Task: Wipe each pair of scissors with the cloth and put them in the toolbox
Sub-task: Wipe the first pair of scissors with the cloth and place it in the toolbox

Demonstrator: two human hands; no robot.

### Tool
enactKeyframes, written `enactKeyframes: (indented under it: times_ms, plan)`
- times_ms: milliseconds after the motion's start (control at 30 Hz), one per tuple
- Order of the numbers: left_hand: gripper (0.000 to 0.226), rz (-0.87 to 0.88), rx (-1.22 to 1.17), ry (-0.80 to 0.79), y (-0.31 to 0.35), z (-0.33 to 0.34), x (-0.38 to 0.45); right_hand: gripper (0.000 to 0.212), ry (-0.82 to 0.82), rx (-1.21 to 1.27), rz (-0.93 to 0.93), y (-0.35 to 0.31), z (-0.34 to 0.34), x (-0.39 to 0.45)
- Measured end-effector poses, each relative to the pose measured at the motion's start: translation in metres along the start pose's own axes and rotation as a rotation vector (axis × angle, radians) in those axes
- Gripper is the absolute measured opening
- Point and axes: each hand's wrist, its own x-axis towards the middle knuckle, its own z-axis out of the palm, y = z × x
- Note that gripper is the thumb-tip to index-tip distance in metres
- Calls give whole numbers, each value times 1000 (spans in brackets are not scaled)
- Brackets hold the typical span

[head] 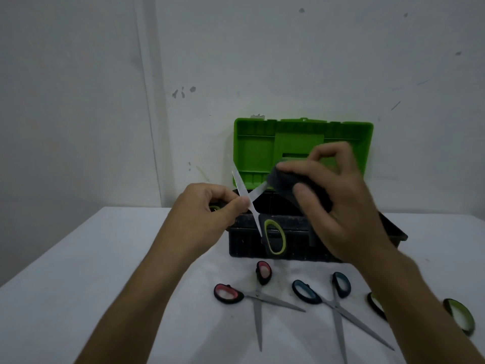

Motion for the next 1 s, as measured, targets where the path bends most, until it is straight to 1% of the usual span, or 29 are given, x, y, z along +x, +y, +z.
enactKeyframes:
  times_ms: [67,100,233,300,367,433,533,600,667,733,800,867,933,1000]
  plan:
    - [21,43,-23,7,3,-3,-2,33,-64,4,-49,1,9,-3]
    - [20,61,-24,3,5,-4,-3,33,-52,-2,-45,5,10,-3]
    - [25,35,-95,-32,6,-5,-4,34,142,-118,93,25,-10,2]
    - [30,17,-80,-7,3,-3,-2,33,190,-128,137,27,-23,3]
    - [30,1,-29,23,1,0,-2,35,152,-92,110,21,-27,3]
    - [32,-28,-5,44,1,4,-2,38,49,-27,50,9,-23,4]
    - [53,-57,18,79,3,8,-5,42,-131,27,-10,-4,-8,2]
    - [60,-18,28,88,5,8,-6,41,-212,3,-33,-4,2,-2]
    - [61,35,81,81,6,7,-7,43,-211,-31,-19,3,6,-4]
    - [60,56,125,63,6,6,-8,46,-160,-103,45,15,2,-3]
    - [60,43,143,42,5,7,-8,47,-115,-156,129,26,-7,-2]
    - [63,12,151,24,5,8,-8,45,-92,-133,169,30,-17,-3]
    - [67,-14,188,14,4,9,-7,47,-79,-73,151,23,-22,0]
    - [73,-15,218,14,1,12,-6,49,-90,-8,87,6,-21,4]
